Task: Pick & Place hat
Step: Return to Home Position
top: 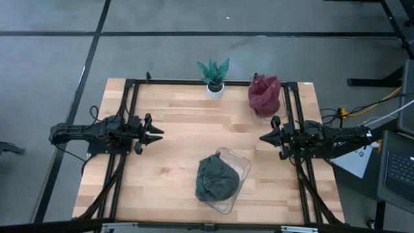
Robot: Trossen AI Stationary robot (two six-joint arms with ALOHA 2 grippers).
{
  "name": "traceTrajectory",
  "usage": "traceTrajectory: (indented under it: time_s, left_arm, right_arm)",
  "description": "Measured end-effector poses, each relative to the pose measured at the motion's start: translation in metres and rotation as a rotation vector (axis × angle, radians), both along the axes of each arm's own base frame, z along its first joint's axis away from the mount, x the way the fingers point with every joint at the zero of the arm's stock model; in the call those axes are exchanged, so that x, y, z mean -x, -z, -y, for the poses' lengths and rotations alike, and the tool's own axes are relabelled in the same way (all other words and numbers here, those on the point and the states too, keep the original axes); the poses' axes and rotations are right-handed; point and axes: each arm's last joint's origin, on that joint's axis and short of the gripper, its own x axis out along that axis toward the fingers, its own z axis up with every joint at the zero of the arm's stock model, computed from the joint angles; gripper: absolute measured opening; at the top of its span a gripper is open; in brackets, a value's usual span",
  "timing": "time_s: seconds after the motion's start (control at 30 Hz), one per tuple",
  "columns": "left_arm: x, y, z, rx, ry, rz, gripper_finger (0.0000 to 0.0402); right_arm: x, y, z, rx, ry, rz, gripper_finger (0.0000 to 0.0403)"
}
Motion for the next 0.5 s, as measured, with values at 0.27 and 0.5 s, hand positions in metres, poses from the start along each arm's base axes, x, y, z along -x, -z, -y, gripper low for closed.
traceTrajectory:
  time_s: [0.27, 0.5]
  left_arm:
    - [0.0005, -0.0004, 0.0010, -0.118, 0.030, -0.008, 0.0116]
    - [0.0006, -0.0006, 0.0015, -0.236, 0.041, 0.004, 0.0116]
  right_arm:
    - [0.0000, -0.0001, 0.0000, 0.000, 0.000, 0.000, 0.0008]
    - [0.0000, -0.0001, 0.0000, 0.000, 0.000, 0.000, 0.0008]
